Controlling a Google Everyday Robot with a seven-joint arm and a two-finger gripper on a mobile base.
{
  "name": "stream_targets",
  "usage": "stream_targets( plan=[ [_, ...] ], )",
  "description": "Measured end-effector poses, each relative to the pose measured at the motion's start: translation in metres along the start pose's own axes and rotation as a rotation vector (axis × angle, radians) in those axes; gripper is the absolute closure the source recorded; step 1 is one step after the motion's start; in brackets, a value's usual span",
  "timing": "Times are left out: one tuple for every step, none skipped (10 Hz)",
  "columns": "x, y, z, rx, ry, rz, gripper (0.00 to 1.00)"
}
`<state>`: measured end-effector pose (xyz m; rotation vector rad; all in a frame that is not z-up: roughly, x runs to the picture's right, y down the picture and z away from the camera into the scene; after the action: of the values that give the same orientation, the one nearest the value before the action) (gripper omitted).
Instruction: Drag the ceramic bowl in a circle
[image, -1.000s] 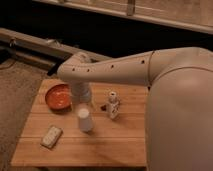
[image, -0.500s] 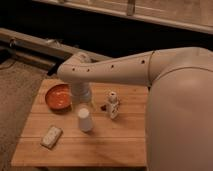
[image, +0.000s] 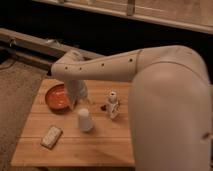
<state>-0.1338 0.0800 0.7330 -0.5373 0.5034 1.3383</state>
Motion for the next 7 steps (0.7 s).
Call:
stream_targets(
  plan=[
    [-0.015, 0.012, 0.004, 0.011, -0.008, -0.031, 0.35],
    [-0.029, 0.020, 0.009, 0.020, -0.016, -0.055, 0.35],
    [-0.039, 0.023, 0.012, 0.019, -0.022, -0.067, 0.35],
    [-0.054, 0.019, 0.020, 0.009, -0.027, -0.078, 0.35],
    [-0.064, 0.016, 0.026, -0.002, -0.029, -0.079, 0.35],
    [-0.075, 0.015, 0.033, -0.019, -0.028, -0.077, 0.35],
    [-0.087, 0.015, 0.040, -0.036, -0.023, -0.072, 0.35]
  ],
)
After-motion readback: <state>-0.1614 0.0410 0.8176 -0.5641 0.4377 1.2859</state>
